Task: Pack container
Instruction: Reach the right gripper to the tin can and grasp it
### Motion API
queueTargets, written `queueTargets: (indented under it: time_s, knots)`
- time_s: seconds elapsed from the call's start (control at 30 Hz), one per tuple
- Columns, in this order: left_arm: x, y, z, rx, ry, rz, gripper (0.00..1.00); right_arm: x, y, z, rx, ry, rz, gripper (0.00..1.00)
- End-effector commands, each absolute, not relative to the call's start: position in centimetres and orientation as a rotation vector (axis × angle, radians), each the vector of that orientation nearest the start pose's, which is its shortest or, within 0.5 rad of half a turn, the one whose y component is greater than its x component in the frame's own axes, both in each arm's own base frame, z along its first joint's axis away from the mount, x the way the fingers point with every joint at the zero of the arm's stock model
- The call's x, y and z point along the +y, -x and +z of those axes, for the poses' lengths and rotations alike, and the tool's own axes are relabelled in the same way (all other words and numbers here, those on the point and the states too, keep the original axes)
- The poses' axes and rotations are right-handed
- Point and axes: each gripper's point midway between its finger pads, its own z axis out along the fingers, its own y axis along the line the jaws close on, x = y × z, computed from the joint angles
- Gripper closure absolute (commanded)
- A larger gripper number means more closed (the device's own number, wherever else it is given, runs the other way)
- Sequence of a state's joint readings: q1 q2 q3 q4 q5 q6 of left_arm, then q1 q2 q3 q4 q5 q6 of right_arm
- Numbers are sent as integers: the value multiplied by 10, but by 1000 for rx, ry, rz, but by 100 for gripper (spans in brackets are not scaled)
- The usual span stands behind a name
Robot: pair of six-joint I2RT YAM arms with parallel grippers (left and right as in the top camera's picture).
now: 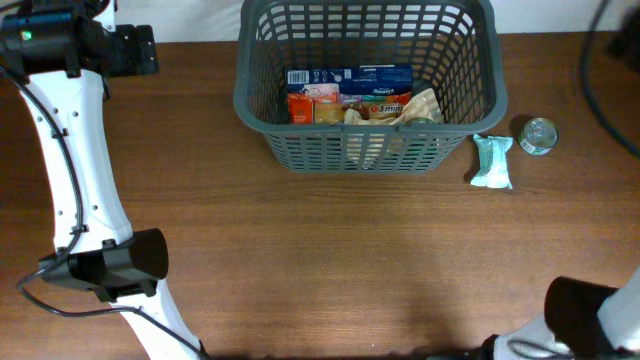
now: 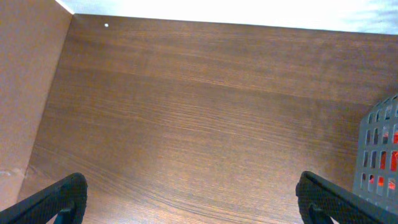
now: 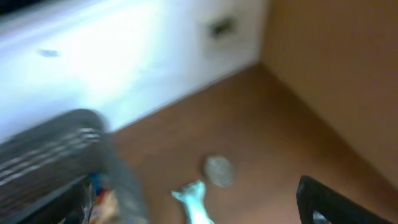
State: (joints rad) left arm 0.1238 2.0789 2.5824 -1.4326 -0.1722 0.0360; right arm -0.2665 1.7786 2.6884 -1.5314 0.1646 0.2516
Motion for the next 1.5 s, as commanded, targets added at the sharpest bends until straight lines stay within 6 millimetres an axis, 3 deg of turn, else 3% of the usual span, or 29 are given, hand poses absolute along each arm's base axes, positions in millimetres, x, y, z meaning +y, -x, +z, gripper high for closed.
queueTargets:
  time_s: [0.0, 0.33, 0.37, 0.6, 0.87, 1.1, 1.47]
  knots:
    - [88, -469, 326, 2482, 200, 273, 1, -164, -383, 372, 2302, -869, -194, 3]
    - [88, -469, 326, 2483, 200, 273, 1, -185, -425, 204, 2690, -1004, -153, 4]
    - [88, -469, 326, 2483, 200, 273, 1, -185, -432, 180, 2728, -1012, -132, 3]
    - [88, -469, 326, 2483, 200, 273, 1, -193, -454, 110, 2806, -1024, -125, 1]
    - [88, -469, 326, 2483, 200, 273, 1, -200, -471, 68, 2823, -993, -125, 1]
    - [88, -469, 326, 2483, 200, 273, 1, -205, -486, 60, 2776, -979, -126, 1]
    - [88, -469, 326, 2483, 200, 273, 1, -200, -481, 20, 2840, -995, -102, 1]
